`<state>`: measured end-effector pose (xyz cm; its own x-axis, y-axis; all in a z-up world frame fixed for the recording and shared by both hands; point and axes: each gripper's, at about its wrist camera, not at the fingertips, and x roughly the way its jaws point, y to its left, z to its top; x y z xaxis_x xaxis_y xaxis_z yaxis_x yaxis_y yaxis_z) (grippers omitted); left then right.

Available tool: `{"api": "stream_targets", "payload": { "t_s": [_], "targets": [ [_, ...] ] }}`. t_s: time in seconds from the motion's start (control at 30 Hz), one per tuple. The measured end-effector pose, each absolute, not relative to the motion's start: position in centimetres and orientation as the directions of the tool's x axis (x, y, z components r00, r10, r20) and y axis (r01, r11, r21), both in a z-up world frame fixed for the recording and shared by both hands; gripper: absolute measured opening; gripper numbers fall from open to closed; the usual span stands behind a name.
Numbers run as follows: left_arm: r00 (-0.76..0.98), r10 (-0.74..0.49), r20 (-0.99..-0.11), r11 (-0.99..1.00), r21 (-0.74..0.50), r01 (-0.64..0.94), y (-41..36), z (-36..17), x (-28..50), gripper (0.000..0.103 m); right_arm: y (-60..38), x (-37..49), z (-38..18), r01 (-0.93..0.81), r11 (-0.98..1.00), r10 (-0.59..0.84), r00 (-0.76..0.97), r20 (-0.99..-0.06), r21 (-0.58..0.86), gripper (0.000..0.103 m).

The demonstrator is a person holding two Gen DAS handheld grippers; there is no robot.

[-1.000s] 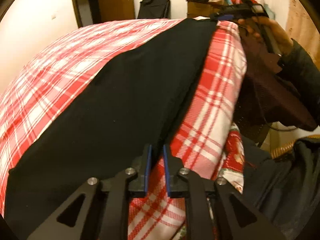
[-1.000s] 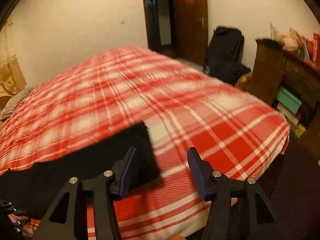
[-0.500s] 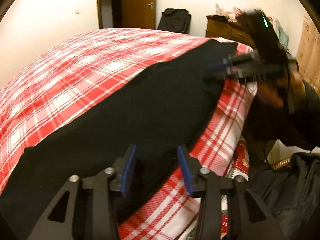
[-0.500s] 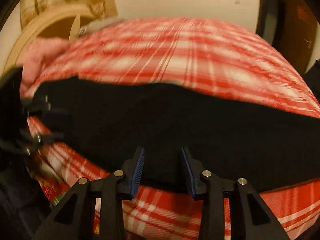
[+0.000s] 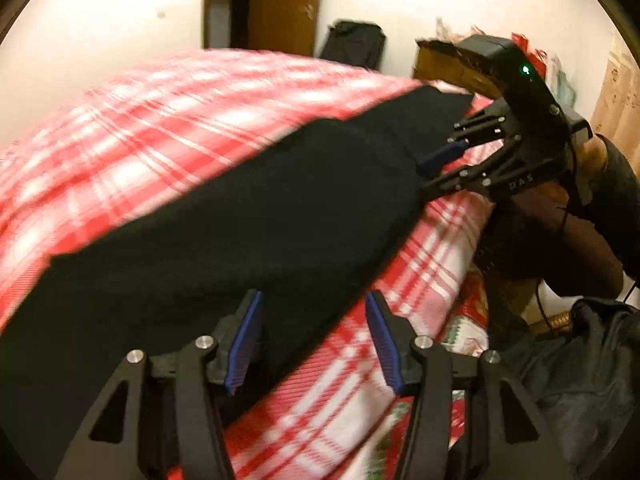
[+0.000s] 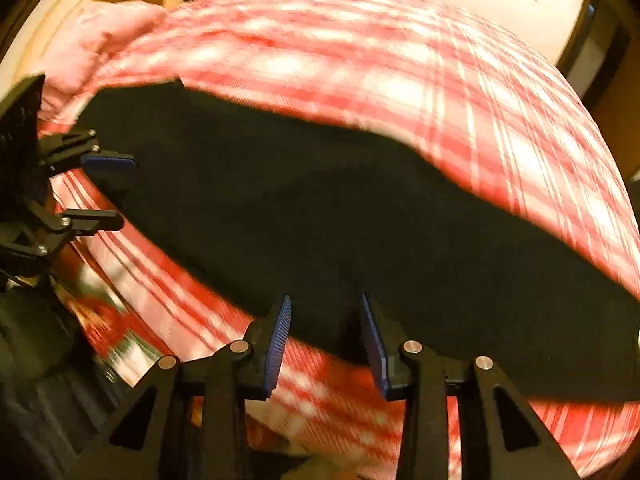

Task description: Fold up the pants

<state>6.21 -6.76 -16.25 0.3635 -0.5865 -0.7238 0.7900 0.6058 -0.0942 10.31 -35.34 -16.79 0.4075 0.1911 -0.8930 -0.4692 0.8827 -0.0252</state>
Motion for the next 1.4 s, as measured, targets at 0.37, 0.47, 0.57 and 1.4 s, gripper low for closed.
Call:
{"api": "stream_targets", "payload": {
  "t_s": [0.37, 0.47, 0.57, 1.4],
  "targets": [
    [0.501, -0.470, -0.727, 0.800, -0.111, 0.589, 2.4, -17.9, 10.0, 0.061, -23.3, 19.2, -14.5, -0.597, 0.801, 0.368, 0.444, -0.817, 0.036, 0.038],
    [0.489, -0.454, -0.745, 0.792, -0.086, 0.604, 1.8, -19.2, 9.4, 0.062, -19.7, 20.8, -15.6, -0.635, 0.768, 0.423, 0.404, -0.811, 0.084, 0.038],
    [0.508, -0.445, -0.738, 0.784, -0.047, 0.619, 1.4, -19.5, 8.7, 0.066, -17.3, 22.4, -17.4, -0.634, 0.750, 0.490, 0.338, -0.804, 0.190, 0.038],
    [0.530, -0.470, -0.706, 0.809, -0.105, 0.578, 3.4, -19.9, 8.9, 0.070, -12.7, 27.0, -21.8, -0.432, 0.758, 0.606, 0.193, -0.771, 0.488, 0.004]
  ]
}}
